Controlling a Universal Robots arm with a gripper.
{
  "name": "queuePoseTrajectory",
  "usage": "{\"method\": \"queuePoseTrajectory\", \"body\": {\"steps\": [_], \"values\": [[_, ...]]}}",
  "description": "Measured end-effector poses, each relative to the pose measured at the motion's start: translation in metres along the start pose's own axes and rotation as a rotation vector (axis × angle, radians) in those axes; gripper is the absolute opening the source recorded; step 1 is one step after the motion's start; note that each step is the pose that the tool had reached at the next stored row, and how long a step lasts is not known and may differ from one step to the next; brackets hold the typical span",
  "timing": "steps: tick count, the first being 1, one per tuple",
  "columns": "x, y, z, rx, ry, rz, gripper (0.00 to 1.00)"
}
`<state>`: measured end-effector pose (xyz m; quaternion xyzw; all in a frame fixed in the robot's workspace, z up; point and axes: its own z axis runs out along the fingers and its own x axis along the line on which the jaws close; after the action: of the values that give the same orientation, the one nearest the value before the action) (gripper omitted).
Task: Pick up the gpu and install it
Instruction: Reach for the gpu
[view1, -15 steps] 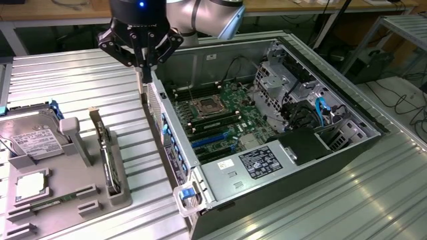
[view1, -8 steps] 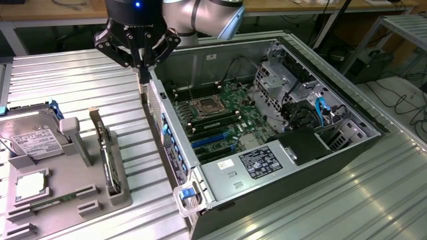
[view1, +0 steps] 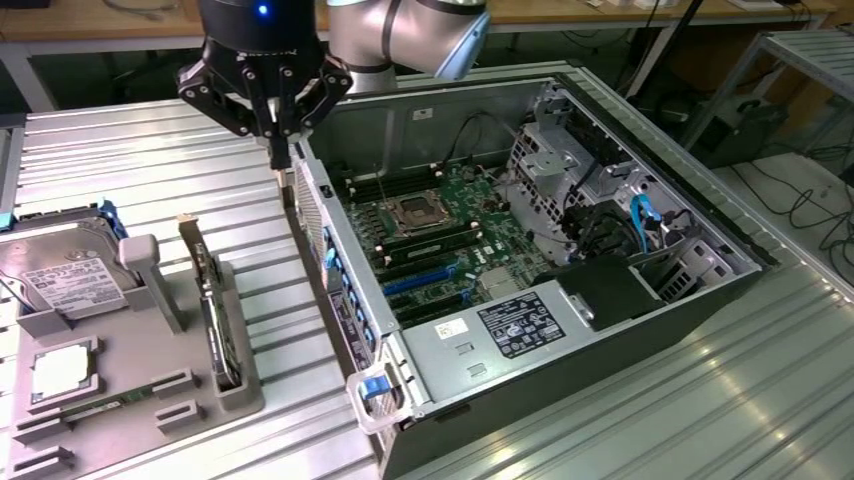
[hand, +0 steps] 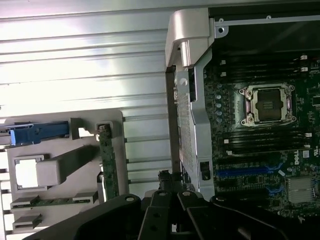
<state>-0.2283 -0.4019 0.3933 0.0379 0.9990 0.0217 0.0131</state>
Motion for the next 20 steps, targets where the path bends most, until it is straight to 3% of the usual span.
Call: {"method": "queuePoseTrajectory", "body": {"steps": [20], "values": [[0.020, -0.0068, -0.0008, 0.0000, 0.0000, 0.000, 0.11]]}}
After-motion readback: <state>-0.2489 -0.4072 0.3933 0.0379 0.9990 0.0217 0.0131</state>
